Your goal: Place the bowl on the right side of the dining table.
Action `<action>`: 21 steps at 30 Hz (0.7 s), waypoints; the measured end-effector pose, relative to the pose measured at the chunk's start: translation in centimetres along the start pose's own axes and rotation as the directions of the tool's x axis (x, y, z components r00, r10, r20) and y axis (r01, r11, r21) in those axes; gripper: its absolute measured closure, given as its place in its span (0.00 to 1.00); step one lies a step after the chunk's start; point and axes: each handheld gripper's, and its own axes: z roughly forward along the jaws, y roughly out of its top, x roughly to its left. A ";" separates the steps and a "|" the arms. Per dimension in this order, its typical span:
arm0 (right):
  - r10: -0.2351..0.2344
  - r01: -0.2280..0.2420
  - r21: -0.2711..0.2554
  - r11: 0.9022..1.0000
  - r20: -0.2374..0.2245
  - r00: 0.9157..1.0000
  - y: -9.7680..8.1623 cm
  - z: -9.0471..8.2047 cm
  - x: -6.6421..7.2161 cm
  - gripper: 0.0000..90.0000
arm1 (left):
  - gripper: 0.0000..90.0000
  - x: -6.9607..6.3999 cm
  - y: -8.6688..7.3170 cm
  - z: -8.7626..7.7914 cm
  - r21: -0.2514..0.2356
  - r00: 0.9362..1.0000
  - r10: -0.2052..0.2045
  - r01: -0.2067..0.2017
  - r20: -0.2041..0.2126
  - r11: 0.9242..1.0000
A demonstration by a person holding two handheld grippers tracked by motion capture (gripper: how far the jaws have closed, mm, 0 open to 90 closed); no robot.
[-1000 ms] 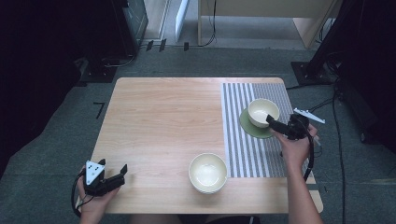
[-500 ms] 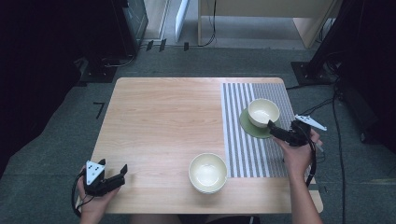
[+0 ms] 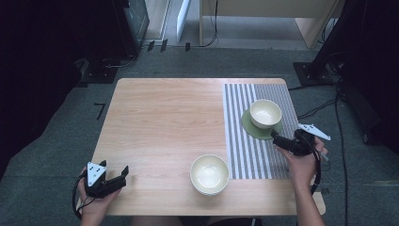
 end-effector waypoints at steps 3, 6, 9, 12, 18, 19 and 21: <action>-0.009 0.009 0.002 1.000 0.000 1.000 -0.3 -0.3 0.0 0.00 | 0.14 0.0 0.0 0.0 0.003 1.000 0.000 0.000 -0.001 1.000; -0.010 0.010 0.001 1.000 0.000 1.000 -0.7 -0.6 -0.1 0.00 | 0.14 0.0 0.0 0.0 0.003 1.000 0.000 0.000 -0.001 1.000; -0.010 0.010 -0.003 1.000 -0.001 1.000 -1.0 -0.9 -0.2 0.00 | 0.14 0.0 0.0 0.0 0.002 1.000 -0.004 0.004 -0.001 1.000; -0.013 0.013 0.000 1.000 0.002 1.000 -1.3 -1.1 -0.3 0.00 | 0.14 0.1 0.0 0.0 0.002 1.000 -0.006 0.006 0.000 1.000; -0.020 0.020 -0.001 1.000 0.002 1.000 -1.8 -1.6 -0.4 0.00 | 0.14 0.0 0.0 0.0 -0.001 1.000 -0.005 0.005 0.000 1.000; -0.022 0.022 -0.002 1.000 0.001 1.000 -2.0 -1.7 -0.5 0.00 | 0.14 0.0 0.0 0.0 0.000 1.000 -0.004 0.004 0.000 1.000; -0.024 0.024 0.006 1.000 -0.002 1.000 -2.3 -1.9 -0.5 0.00 | 0.14 0.0 0.0 0.0 -0.001 1.000 -0.005 0.005 0.000 1.000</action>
